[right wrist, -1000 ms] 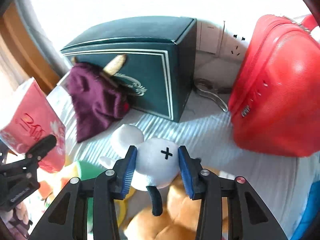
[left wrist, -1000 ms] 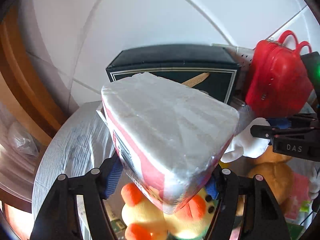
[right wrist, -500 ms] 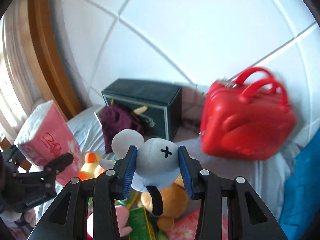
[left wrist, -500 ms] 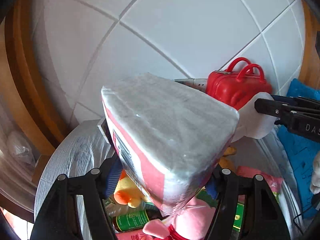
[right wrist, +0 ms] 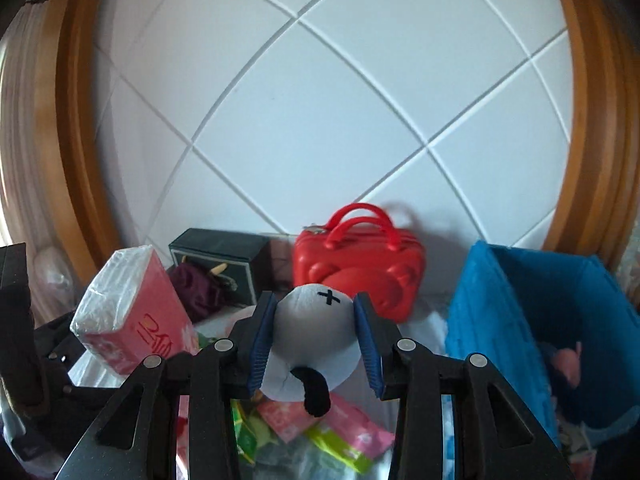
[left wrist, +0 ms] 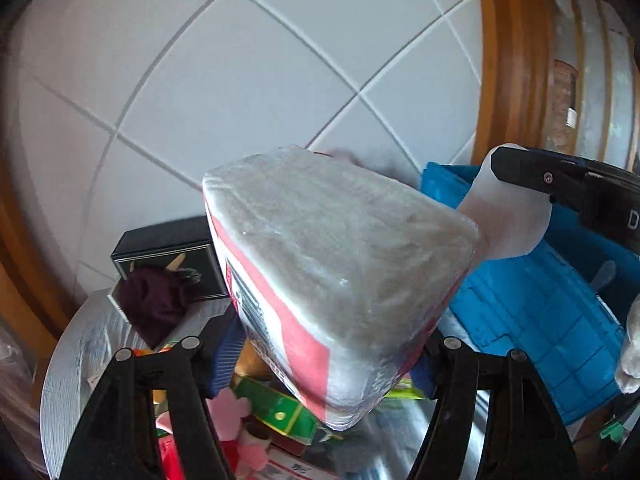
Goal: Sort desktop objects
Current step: 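Carry the tissue pack and white plush into the blue bin and release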
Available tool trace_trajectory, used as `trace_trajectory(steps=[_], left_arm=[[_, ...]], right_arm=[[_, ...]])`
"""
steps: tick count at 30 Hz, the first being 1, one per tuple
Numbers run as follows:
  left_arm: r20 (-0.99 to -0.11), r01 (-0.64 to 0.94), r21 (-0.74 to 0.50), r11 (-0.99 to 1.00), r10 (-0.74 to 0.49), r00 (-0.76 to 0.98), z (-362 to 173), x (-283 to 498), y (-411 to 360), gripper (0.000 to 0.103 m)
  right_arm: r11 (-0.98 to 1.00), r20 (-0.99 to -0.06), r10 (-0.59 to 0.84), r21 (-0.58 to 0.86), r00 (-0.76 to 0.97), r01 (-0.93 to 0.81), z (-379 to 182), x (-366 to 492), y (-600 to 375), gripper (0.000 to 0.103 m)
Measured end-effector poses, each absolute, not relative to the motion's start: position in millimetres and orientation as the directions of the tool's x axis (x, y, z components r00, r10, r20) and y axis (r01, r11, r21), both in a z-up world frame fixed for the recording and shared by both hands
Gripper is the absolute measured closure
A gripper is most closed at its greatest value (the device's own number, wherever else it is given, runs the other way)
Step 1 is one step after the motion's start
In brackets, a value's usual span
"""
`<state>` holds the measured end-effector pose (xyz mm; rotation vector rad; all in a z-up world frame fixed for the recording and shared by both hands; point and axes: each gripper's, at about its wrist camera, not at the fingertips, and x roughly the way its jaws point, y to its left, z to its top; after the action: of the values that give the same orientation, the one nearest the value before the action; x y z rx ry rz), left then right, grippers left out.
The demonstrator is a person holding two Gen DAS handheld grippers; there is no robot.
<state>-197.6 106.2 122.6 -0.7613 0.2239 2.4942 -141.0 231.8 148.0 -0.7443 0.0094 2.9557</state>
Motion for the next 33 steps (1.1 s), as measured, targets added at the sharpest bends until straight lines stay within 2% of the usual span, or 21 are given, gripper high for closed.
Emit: trace_trajectory(steps=[9, 18, 25, 33], left_arm=[[-0.527, -0.693, 0.002, -0.721, 0.588, -0.613, 152.3, -119.1, 262.4, 0.035], [-0.559, -0.789, -0.014, -0.614, 0.659, -0.503, 149.5, -47.8, 410.5, 0.035], [-0.654, -0.792, 0.011, -0.611, 0.594, -0.468, 117.2, -21.9, 491.5, 0.03], [-0.736, -0.757, 0.072, -0.65, 0.477, -0.48, 85.0, -22.5, 522.4, 0.027]], right_arm=[[-0.947, -0.389, 0.306, -0.033, -0.869, -0.319, 193.4, -24.7, 358.2, 0.065], [-0.881, -0.438, 0.446, -0.06, -0.78, -0.47, 168.1, 34.1, 477.5, 0.065], [-0.87, -0.514, 0.446, -0.057, -0.733, -0.489, 130.6, 58.0, 542.5, 0.065], [-0.879, -0.578, 0.399, -0.02, -0.712, -0.476, 86.1, 68.4, 588.9, 0.065]])
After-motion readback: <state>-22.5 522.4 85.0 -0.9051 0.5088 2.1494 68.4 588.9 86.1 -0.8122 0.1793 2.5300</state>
